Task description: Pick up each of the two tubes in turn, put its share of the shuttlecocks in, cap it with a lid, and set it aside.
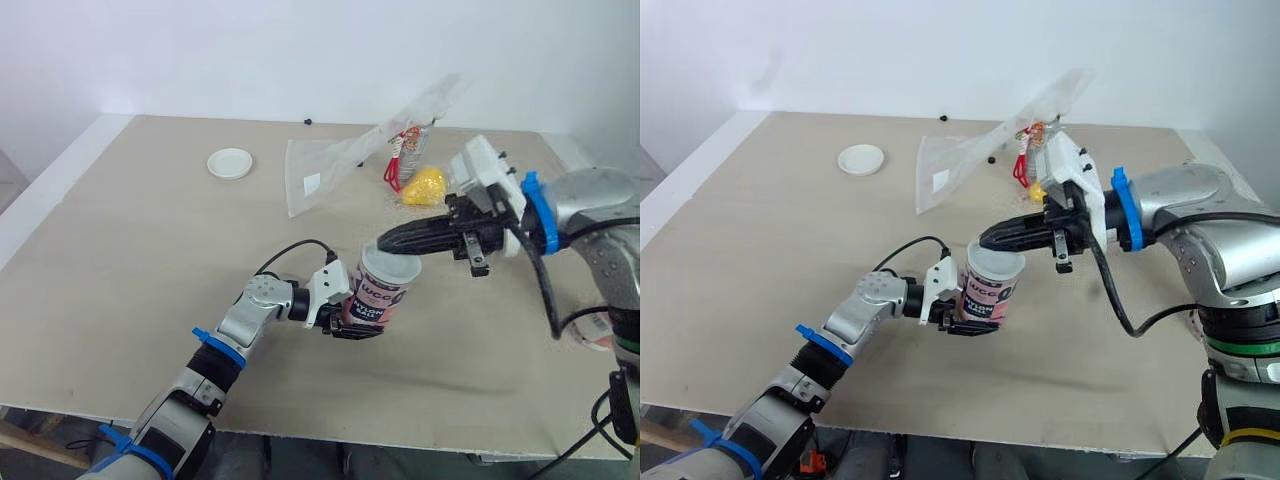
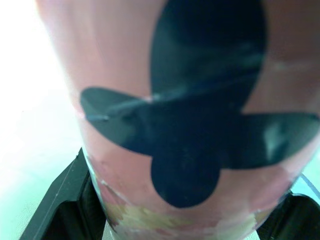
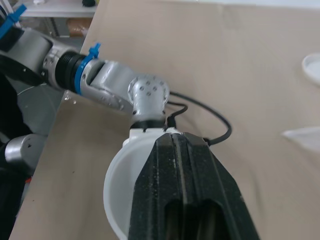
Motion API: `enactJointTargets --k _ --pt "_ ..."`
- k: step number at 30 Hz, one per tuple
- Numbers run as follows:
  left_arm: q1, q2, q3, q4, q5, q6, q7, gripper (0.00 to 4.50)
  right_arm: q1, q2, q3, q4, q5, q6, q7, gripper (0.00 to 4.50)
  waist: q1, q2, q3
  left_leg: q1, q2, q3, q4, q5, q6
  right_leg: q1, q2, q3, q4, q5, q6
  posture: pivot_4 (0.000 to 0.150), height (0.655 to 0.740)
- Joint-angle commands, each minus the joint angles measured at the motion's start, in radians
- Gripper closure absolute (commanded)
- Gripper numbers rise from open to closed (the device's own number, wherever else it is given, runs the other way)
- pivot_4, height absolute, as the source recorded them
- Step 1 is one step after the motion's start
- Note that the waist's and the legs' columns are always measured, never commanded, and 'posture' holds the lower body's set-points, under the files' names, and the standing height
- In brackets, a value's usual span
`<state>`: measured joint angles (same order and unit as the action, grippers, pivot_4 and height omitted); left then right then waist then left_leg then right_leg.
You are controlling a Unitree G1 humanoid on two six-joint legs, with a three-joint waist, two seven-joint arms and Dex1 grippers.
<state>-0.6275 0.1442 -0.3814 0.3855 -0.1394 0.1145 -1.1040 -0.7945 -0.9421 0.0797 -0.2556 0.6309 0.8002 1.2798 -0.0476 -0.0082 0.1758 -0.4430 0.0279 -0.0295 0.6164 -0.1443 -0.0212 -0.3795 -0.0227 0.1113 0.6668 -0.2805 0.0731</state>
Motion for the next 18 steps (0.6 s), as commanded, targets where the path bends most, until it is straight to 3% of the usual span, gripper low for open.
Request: enactJointTargets --k 1,18 --pt "-0.002 0.017 0.021 0.023 0.011 0.012 0.016 1.31 0.011 -0.031 0.022 -0.042 -0.03 -0.012 0.017 4.37 0.0 0.0 0.0 0.0 0.0 0.0 0.0 0.0 0.0 0.0 0.0 0.0 0.0 0.0 0.0 0.15 0.74" --pt "-0.002 0.015 0.024 0.025 0.013 0.017 0.029 1.31 0.008 -0.04 0.198 0.023 -0.259 -0.214 0.127 4.37 0.0 -0.003 -0.002 0.0 0.001 0.0 0.0 0.0 0.0 -0.001 0.0 0.0 0.0 0.0 -0.001 0.15 0.74"
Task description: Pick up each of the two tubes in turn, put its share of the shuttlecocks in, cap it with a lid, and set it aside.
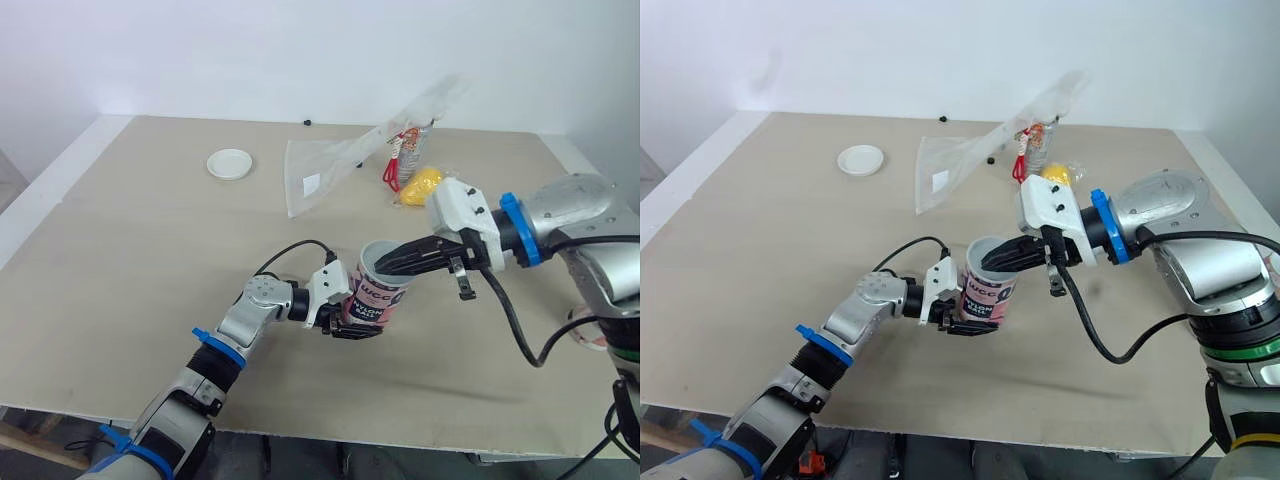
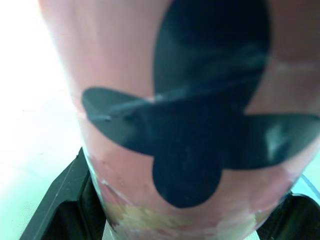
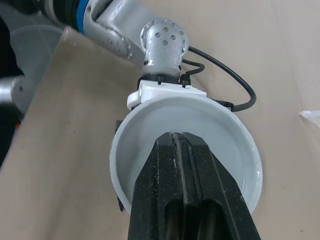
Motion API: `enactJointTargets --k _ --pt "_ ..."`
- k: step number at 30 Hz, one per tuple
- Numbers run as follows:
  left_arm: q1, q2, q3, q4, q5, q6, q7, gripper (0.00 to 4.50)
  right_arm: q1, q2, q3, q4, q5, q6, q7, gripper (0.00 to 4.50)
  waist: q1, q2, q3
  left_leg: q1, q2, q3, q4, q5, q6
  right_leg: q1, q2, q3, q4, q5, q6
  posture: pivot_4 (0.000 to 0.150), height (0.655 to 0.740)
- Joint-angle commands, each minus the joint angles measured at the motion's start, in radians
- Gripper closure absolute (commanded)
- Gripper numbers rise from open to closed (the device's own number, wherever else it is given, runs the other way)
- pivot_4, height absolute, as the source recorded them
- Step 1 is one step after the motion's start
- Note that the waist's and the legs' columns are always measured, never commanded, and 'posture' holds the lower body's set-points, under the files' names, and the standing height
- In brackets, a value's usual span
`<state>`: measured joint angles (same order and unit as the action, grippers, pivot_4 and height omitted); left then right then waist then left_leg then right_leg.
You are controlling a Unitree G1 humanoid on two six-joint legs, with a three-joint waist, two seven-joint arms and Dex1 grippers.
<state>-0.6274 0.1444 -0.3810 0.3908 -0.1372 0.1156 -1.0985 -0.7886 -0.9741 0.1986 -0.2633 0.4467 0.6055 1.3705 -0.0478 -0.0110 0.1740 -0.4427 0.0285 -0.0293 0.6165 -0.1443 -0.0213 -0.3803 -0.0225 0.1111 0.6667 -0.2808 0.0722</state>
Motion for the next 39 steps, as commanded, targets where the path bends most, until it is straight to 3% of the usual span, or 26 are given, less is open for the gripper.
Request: enactJointTargets --k 1,7,11,14,19,24,28,32,39 --pt "-0.002 0.013 0.024 0.019 0.011 0.016 0.025 1.31 0.002 -0.012 0.094 0.033 -0.089 -0.023 0.044 4.37 0.0 -0.001 0.0 0.0 0.0 0.0 0.0 0.0 0.0 0.0 0.0 0.0 0.0 0.0 0.0 0.15 0.74" --pt "-0.003 0.013 0.025 0.018 0.009 0.01 0.026 1.31 0.008 0.003 0.1 0.035 -0.065 0.015 0.061 4.37 0.0 -0.003 -0.002 0.003 0.001 0.0 0.0 0.0 0.0 0.0 0.0 0.0 0.0 0.0 -0.001 0.15 0.74" --pt "0.0 0.022 0.032 0.013 0.007 -0.001 0.024 1.31 -0.034 0.041 -0.031 0.072 0.054 0.12 0.029 4.37 0.0 -0.005 -0.003 0.004 0.001 0.001 0.0 0.0 -0.001 -0.001 0.0 0.0 -0.001 0.0 -0.002 0.15 0.74" --pt "0.005 0.036 0.042 0.005 0.003 -0.01 0.022 1.31 -0.018 0.046 -0.226 0.119 0.164 0.15 -0.017 4.37 0.0 -0.005 -0.003 0.004 0.001 0.001 0.0 0.0 -0.001 -0.001 0.0 0.0 -0.001 0.001 -0.002 0.15 0.74" --pt "0.014 0.052 0.047 -0.001 -0.003 -0.019 0.015 1.31 0.106 0.068 -0.444 0.092 0.253 0.161 -0.108 4.37 0.0 -0.005 -0.001 -0.004 0.001 0.001 0.0 0.0 0.0 -0.003 0.0 0.0 -0.001 0.004 0.001 0.15 0.74" --pt "0.02 0.06 0.055 -0.004 -0.011 -0.031 0.004 1.31 0.369 0.162 -0.593 -0.041 0.283 0.106 -0.24 4.37 0.003 -0.007 -0.001 -0.004 0.0 -0.001 -0.006 0.0 0.0 -0.003 0.001 0.0 -0.001 0.003 0.001 0.15 0.74" --pt "0.028 0.062 0.057 -0.01 -0.019 -0.033 0.0 1.31 0.581 0.268 -0.56 -0.126 0.208 -0.028 -0.303 4.37 0.001 -0.005 -0.001 -0.004 0.0 -0.001 -0.006 0.0 0.0 -0.004 0.002 0.001 -0.001 0.0 0.005 0.15 0.74" --pt "0.038 0.059 0.052 -0.017 -0.021 -0.035 -0.005 1.31 0.737 0.355 -0.491 -0.082 0.094 -0.205 -0.329 4.37 0.0 -0.004 -0.001 -0.002 0.0 -0.001 -0.006 0.001 0.0 -0.003 0.003 0.001 0.0 0.001 0.005 0.15 0.74" --pt "0.03 0.065 0.044 -0.007 -0.04 -0.043 -0.073 1.31 0.777 0.343 -0.404 0.016 0.014 -0.347 -0.277 4.37 0.0 -0.004 -0.001 -0.001 0.001 -0.001 -0.006 0.001 -0.001 -0.002 0.003 0.001 -0.001 0.001 0.004 0.15 0.74"
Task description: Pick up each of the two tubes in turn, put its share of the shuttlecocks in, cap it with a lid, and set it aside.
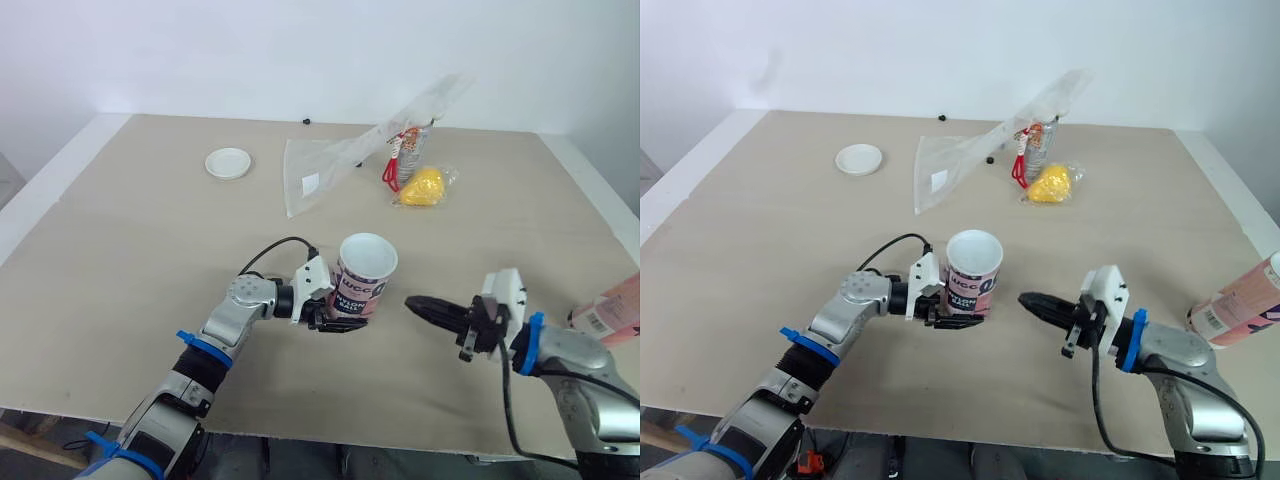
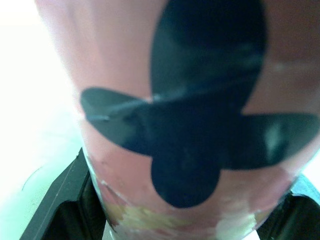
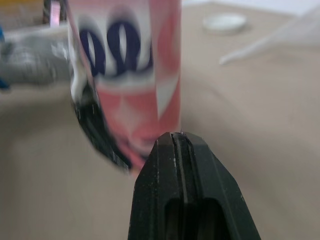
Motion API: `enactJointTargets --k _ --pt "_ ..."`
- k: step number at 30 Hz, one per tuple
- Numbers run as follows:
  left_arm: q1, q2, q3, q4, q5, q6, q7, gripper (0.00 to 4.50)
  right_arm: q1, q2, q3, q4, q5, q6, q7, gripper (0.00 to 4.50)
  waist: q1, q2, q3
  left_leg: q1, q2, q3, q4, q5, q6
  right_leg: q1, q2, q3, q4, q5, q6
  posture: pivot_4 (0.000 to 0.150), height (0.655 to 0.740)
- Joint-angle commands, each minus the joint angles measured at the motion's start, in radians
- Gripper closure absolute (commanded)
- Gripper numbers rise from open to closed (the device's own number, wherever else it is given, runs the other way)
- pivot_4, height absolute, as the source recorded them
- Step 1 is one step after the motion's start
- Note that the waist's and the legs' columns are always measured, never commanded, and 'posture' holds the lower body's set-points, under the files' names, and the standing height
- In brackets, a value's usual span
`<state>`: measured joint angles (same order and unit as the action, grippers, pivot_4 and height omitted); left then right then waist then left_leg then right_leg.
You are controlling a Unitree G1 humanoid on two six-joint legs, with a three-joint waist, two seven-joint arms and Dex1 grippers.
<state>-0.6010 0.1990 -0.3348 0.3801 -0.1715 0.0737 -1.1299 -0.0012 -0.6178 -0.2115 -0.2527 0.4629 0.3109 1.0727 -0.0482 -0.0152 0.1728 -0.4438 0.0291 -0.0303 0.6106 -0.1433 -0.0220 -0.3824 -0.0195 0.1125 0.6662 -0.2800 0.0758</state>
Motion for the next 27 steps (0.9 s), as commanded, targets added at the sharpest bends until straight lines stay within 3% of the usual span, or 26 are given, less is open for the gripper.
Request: enactJointTargets --k 1,3,6,9,11,27 --pt "0.002 0.014 -0.004 0.009 -0.005 -0.009 -0.052 0.54 -0.013 -0.019 0.016 0.015 -0.004 -0.06 0.03 4.18 0.0 0.0 0.0 0.0 0.0 0.0 0.0 0.0 0.0 0.0 0.0 0.0 0.0 0.0 0.0 0.15 0.74" --pt "-0.001 0.016 -0.003 0.015 -0.005 -0.017 -0.063 0.01 -0.012 -0.025 0.027 0.029 0.003 -0.062 0.042 3.6 0.001 0.0 0.0 0.0 0.0 0.0 -0.001 0.0 0.0 0.0 0.0 0.0 0.0 -0.001 0.0 0.15 0.74" --pt "-0.002 0.018 0.001 0.009 -0.015 -0.021 -0.082 0.0 -0.003 -0.032 0.044 0.055 -0.008 -0.092 0.062 2.05 0.002 0.0 0.0 -0.001 -0.001 -0.001 -0.001 0.0 0.0 0.0 0.0 0.0 0.0 -0.001 0.0 0.15 0.74" --pt "0.003 0.026 -0.002 -0.004 -0.016 -0.039 -0.103 0.0 0.002 -0.039 0.056 0.074 -0.004 -0.102 0.078 1.07 0.002 0.0 0.0 0.0 -0.001 -0.001 -0.001 0.0 0.0 0.0 0.0 0.0 0.0 -0.002 0.0 0.15 0.74" --pt "0.008 0.036 0.003 -0.014 -0.016 -0.053 -0.114 0.0 0.001 -0.045 0.06 0.084 -0.007 -0.113 0.091 0.1 0.002 0.0 0.0 -0.001 -0.001 -0.001 -0.001 0.0 0.0 0.0 0.0 0.0 0.0 -0.002 0.0 0.15 0.74" --pt "0.09 0.194 0.084 -0.174 -0.063 -0.064 -0.146 0.0 -0.132 0.019 0.212 0.223 -0.089 -0.271 0.124 0.04 0.002 -0.001 0.0 0.0 0.0 -0.001 -0.001 0.0 0.0 0.0 0.0 -0.001 0.0 -0.001 0.0 0.15 0.74"
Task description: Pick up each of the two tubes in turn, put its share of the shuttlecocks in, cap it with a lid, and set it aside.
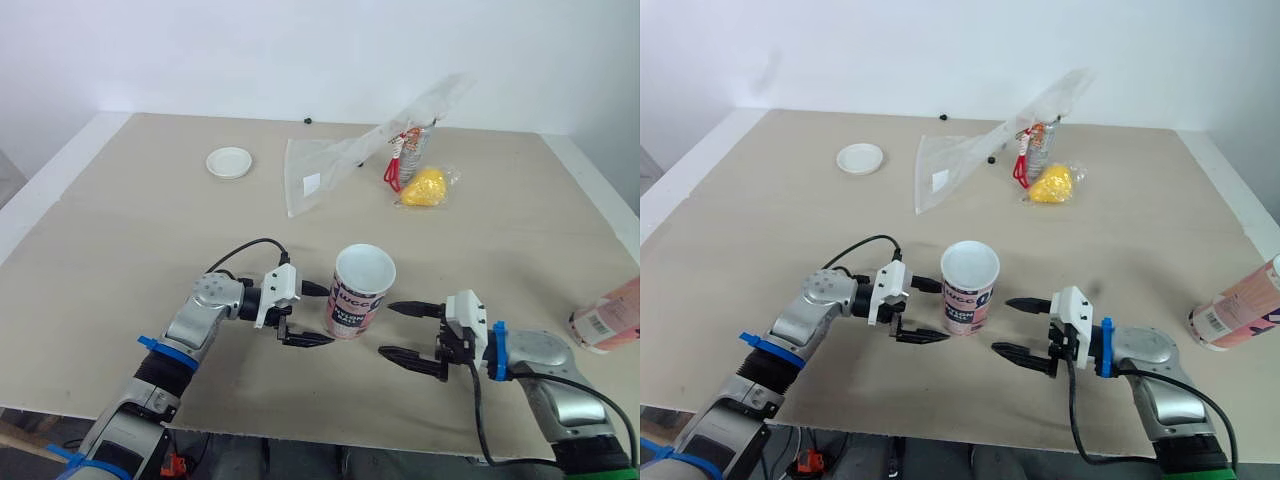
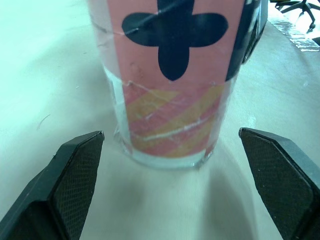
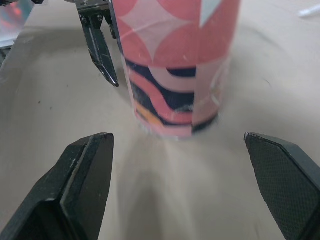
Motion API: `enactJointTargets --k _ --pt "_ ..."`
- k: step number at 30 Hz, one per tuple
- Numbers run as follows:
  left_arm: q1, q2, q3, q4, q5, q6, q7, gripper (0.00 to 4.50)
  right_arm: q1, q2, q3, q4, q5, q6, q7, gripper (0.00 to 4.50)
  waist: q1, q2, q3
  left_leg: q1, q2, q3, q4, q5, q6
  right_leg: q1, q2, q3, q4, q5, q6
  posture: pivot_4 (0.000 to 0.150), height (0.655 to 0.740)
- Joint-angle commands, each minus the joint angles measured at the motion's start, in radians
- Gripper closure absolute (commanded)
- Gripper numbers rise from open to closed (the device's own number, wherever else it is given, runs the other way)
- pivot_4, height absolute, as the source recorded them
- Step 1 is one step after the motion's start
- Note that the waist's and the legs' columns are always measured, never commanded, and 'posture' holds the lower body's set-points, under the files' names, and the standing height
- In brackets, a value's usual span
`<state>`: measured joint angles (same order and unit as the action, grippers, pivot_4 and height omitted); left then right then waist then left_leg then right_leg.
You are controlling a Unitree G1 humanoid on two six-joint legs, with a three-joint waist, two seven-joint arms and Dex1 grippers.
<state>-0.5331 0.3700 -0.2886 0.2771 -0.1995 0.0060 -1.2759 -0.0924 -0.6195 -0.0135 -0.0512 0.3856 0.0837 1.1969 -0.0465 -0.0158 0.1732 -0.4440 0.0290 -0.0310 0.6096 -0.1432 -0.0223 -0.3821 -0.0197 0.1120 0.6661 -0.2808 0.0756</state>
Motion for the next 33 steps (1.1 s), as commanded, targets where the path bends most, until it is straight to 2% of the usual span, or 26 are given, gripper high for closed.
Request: enactJointTargets --k 1,14,33 --pt "0.03 0.029 0.043 -0.083 -0.04 0.008 0.003 0.0 -0.048 0.025 0.02 0.029 -0.013 -0.046 0.0 0.04 0.0 0.0 0.0 0.0 0.0 0.0 0.0 0.0 0.0 0.0 0.0 0.0 0.0 0.0 0.0 0.15 0.74" --pt "0.137 0.079 0.099 -0.223 -0.107 0.1 0.051 0.0 -0.12 0.073 0.094 0.109 -0.025 -0.076 0.026 0.04 0.0 0.0 0.0 0.001 0.001 0.0 0.0 0.0 0.0 0.0 0.0 -0.001 0.0 0.001 -0.001 0.15 0.74" --pt "0.212 0.085 0.1 -0.266 -0.119 0.123 0.107 0.0 -0.189 0.175 0.154 0.175 -0.063 -0.096 0.007 0.04 0.0 0.0 0.0 0.001 0.002 0.0 0.0 0.0 -0.001 0.0 0.0 -0.001 0.0 0.002 -0.004 0.15 0.74"
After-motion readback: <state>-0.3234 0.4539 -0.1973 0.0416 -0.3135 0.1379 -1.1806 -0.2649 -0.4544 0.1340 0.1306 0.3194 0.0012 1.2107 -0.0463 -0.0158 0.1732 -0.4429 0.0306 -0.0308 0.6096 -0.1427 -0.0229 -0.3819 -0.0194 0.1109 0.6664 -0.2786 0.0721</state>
